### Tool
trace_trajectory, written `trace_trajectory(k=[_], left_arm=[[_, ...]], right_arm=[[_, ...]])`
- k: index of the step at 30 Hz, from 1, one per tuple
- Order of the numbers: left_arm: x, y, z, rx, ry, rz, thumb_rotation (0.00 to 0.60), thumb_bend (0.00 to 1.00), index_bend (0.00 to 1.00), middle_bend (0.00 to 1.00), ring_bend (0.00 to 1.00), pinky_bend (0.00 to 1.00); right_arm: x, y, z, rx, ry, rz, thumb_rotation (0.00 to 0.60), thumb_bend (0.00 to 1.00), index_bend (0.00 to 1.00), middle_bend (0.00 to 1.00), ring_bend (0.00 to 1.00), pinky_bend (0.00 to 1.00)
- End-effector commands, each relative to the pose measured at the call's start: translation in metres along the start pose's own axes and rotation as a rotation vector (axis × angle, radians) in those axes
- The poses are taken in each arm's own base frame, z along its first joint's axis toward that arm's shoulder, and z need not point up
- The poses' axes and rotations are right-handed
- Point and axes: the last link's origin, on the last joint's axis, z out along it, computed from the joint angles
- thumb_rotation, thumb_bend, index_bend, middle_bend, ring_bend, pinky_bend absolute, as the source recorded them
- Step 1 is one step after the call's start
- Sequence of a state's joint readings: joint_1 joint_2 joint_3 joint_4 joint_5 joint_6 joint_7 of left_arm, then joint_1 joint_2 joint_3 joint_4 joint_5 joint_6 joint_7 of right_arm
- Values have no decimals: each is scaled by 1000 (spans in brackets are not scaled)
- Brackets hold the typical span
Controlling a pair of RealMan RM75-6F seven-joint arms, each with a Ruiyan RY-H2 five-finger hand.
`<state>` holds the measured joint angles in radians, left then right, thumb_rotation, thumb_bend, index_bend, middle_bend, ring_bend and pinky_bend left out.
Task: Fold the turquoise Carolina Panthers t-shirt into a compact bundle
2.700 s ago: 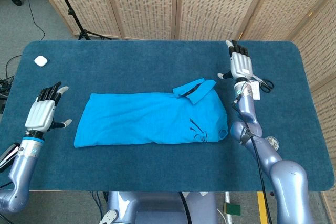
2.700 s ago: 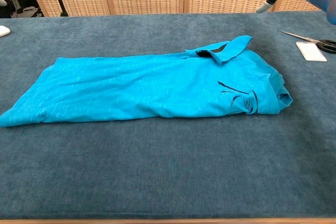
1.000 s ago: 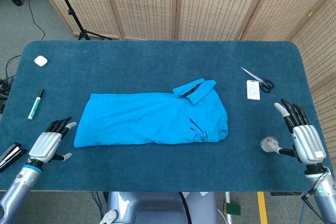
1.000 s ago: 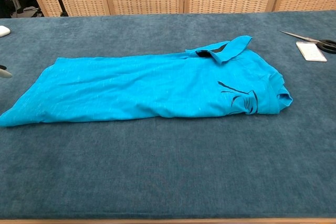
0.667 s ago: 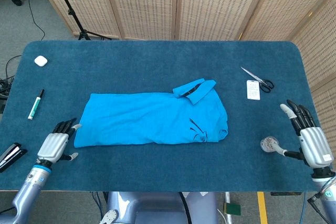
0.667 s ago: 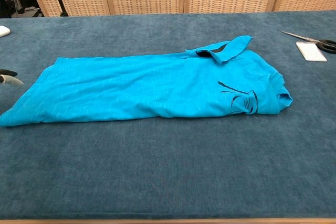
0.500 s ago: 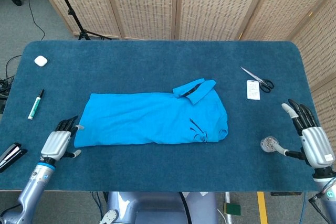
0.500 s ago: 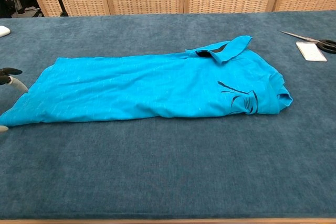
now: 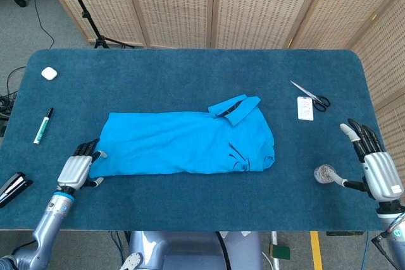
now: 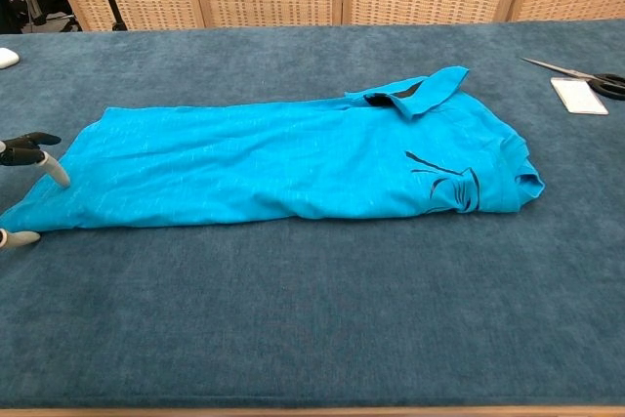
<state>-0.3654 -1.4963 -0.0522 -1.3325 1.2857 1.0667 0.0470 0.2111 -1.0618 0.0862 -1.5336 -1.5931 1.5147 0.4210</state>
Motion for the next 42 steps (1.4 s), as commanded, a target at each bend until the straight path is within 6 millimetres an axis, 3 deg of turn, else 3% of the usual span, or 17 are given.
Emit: trace_trajectory(k=[1, 16, 32, 42], left_arm=[[-2, 1, -1, -4, 2, 3, 600, 293, 390, 0, 0, 0], [-6, -6, -7, 1, 3, 31, 600, 416, 684, 0, 0, 0], [0, -16, -10, -6, 29, 92, 600, 515, 763, 0, 0, 0], [28, -54, -24, -21, 56, 319, 600, 527, 770, 0, 0, 0]], right_arm=[[1, 0, 0, -1, 4, 2, 600, 0, 0, 0, 0, 0], [2, 1, 1, 2, 30, 25, 600, 0, 0, 0, 0, 0], [0, 2, 2, 0, 24, 18, 600, 0, 0, 0, 0, 0], [0, 2, 2, -2, 24, 16, 600, 0, 0, 0, 0, 0]])
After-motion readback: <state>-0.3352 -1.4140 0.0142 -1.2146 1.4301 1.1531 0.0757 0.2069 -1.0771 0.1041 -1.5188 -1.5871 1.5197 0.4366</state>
